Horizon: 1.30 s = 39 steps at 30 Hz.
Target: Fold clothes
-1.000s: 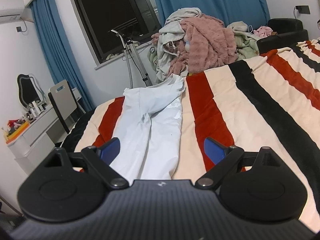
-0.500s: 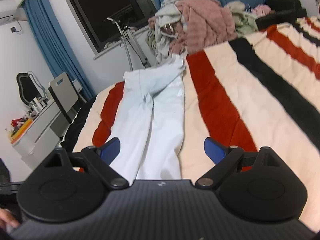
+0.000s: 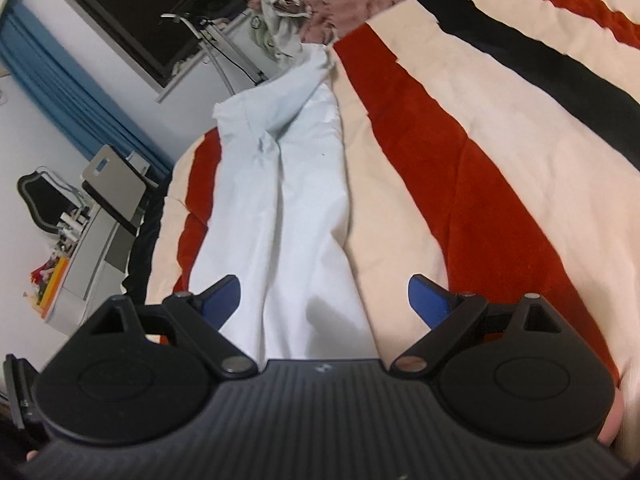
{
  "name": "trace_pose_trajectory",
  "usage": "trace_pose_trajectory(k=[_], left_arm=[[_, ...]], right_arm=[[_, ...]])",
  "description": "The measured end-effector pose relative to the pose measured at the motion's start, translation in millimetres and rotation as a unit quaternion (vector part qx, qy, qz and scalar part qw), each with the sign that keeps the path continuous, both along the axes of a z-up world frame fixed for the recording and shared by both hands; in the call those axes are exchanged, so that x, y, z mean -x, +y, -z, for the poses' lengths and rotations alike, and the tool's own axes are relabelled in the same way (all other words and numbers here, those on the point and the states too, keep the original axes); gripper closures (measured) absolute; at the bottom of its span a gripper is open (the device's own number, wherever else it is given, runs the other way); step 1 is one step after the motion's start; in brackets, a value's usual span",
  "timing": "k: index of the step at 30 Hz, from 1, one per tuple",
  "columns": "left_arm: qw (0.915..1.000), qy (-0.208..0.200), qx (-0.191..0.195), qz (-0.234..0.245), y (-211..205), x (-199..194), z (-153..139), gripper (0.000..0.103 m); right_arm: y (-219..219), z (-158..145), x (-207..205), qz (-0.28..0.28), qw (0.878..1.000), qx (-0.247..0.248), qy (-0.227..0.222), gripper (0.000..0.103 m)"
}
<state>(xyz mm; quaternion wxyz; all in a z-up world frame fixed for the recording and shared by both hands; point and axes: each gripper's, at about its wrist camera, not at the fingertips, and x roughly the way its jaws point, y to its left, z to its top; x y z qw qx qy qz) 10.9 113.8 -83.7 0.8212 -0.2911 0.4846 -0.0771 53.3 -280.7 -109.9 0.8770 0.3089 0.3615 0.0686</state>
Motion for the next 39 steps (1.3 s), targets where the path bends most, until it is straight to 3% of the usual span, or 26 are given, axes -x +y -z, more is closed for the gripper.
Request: trace_pose_trajectory(k=[8, 12, 16, 20, 21, 23, 32, 34, 36, 38, 39], left_arm=[[0.9999, 0.007, 0.012, -0.001, -0.8, 2.5, 2.1, 0.021], [0.9995, 0.015, 0.029, 0.006, -2.3, 3.7, 6.4, 0.021], [0.9984, 0.015, 0.052, 0.013, -4.2, 7.0, 9.6, 0.028], [0.9971, 0.03, 0.067, 0.022, -8.9, 7.6, 16.3, 0.03], [0.9967, 0.036, 0.067, 0.026, -10.9, 8.0, 18.3, 0.03], [0.996, 0.049, 0.067, 0.032, -14.8, 8.7, 22.1, 0.03], [0.9934, 0.081, 0.013, 0.08, -40.1, 17.0, 28.2, 0.023], [0.9928, 0.081, 0.003, 0.089, -45.1, 19.7, 27.2, 0.027], [0.9921, 0.08, -0.008, 0.095, -49.4, 21.9, 26.2, 0.038], [0.9927, 0.077, -0.004, 0.092, -49.6, 23.3, 24.3, 0.055], [0.9933, 0.074, 0.001, 0.088, -48.8, 23.9, 23.1, 0.06]], right_arm=[[0.0, 12.7, -0.7, -0.002, 0.999, -0.02, 0.038, 0.011], [-5.8, 31.3, 1.8, 0.01, 0.993, -0.073, 0.088, 0.011], [-5.2, 47.3, 6.3, 0.009, 0.984, -0.125, 0.124, 0.011], [6.0, 47.8, 14.7, -0.002, 0.985, -0.111, 0.133, 0.011], [7.9, 47.5, 17.2, -0.005, 0.985, -0.108, 0.136, 0.021], [10.1, 49.3, 22.2, -0.009, 0.983, -0.111, 0.144, 0.03], [25.3, 46.9, 44.5, -0.001, 0.986, -0.065, 0.151, 0.032], [32.7, 44.8, 46.7, -0.001, 0.988, -0.045, 0.148, 0.032], [40.6, 43.8, 48.8, -0.01, 0.988, -0.029, 0.149, 0.03], [43.0, 42.5, 52.6, -0.018, 0.988, -0.03, 0.148, 0.03], [43.0, 42.0, 54.8, -0.02, 0.988, -0.033, 0.147, 0.038]])
